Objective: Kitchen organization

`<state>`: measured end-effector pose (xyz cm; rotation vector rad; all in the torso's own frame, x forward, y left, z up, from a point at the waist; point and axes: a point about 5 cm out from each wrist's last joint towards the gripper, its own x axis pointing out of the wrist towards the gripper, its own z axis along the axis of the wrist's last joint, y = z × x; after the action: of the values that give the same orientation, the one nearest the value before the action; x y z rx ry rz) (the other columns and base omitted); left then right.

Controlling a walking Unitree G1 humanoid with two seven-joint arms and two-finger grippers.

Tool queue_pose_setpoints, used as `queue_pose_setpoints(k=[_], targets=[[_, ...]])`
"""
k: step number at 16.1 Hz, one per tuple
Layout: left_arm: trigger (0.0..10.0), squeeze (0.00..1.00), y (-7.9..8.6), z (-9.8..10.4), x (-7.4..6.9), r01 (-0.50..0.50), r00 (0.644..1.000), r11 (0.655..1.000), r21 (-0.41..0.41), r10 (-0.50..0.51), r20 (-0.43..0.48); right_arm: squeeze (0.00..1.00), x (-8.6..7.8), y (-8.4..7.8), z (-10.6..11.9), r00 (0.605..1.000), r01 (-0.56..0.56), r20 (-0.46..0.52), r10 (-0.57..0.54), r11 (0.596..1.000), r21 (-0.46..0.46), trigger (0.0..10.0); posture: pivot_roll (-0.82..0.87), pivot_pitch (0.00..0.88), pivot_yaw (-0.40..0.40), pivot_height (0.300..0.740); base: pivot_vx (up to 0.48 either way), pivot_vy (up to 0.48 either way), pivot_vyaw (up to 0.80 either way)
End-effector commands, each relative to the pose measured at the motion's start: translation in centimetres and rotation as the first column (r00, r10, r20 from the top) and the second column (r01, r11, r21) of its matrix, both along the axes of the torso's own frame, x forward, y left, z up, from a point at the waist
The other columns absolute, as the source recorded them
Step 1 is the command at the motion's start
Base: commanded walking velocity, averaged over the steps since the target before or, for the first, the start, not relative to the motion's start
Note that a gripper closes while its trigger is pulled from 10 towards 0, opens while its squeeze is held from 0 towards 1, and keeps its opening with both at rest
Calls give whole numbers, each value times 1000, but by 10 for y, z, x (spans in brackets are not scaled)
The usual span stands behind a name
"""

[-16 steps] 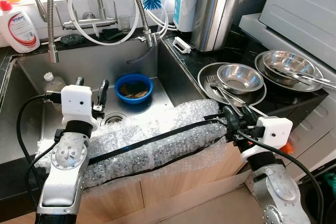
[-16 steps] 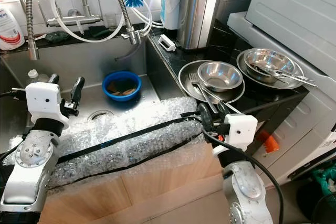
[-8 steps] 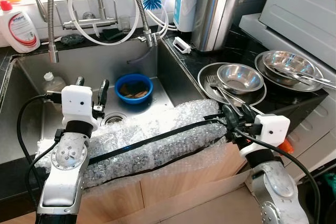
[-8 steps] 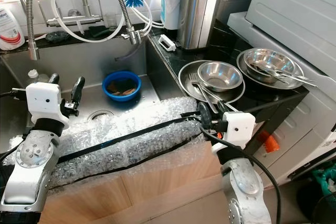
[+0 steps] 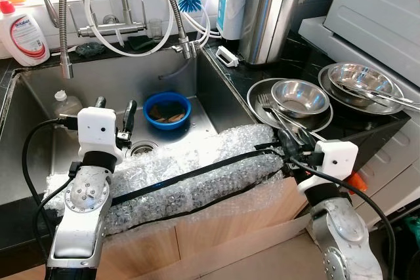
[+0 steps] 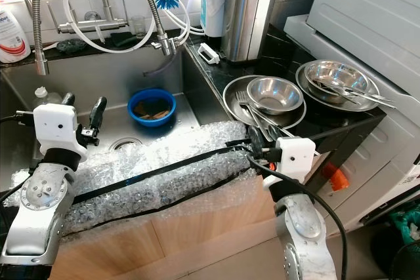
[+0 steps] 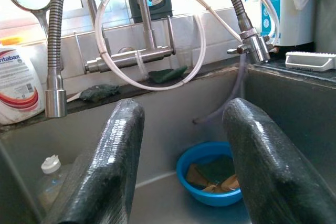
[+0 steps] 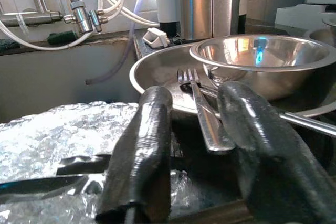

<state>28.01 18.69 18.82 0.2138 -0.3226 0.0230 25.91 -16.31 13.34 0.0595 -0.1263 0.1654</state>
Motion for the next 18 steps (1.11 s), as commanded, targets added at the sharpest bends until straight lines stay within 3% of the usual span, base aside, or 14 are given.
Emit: queue_pose_setpoints(k=[1,3,5,6,7,8,9,18], targets=[[10000,0,-3,-3,0,13,1000,1000,6,-13,-9,0,1,0,0,1000,-4,2,4,1000,-3,0,12,42,-45,740,0,0,0],[10000,0,-3,-3,0,14,1000,1000,6,-14,-10,0,2,0,0,1000,-2,4,2,1000,-3,314,11,42,-44,740,0,0,0],[10000,0,-4,-3,1,18,1000,1000,4,-18,-14,0,2,0,0,1000,-4,4,4,1000,-3,0,12,41,-44,740,0,0,0],[10000,0,-4,-4,1,22,1000,1000,4,-22,-15,0,2,1,-1,1000,-8,-3,8,1000,-6,1216,12,41,-44,740,0,0,0],[10000,0,-4,-4,1,23,1000,1000,3,-23,-16,0,2,1,-2,1000,-8,-5,8,1000,-6,1216,13,40,-45,740,0,0,0],[10000,0,-5,-4,1,25,1000,1000,2,-25,-17,0,2,1,-2,1000,-4,-5,4,1000,-13,6157,12,40,-44,740,0,0,0],[10000,0,-6,-4,1,29,999,1000,1,-29,-18,0,2,1,-2,1000,0,-3,0,1000,-17,10000,12,38,-44,740,0,0,0],[10000,0,-8,-3,2,42,999,999,7,-42,-10,0,6,9,16,996,-28,90,27,999,15,10000,10,22,-38,740,0,0,0]])
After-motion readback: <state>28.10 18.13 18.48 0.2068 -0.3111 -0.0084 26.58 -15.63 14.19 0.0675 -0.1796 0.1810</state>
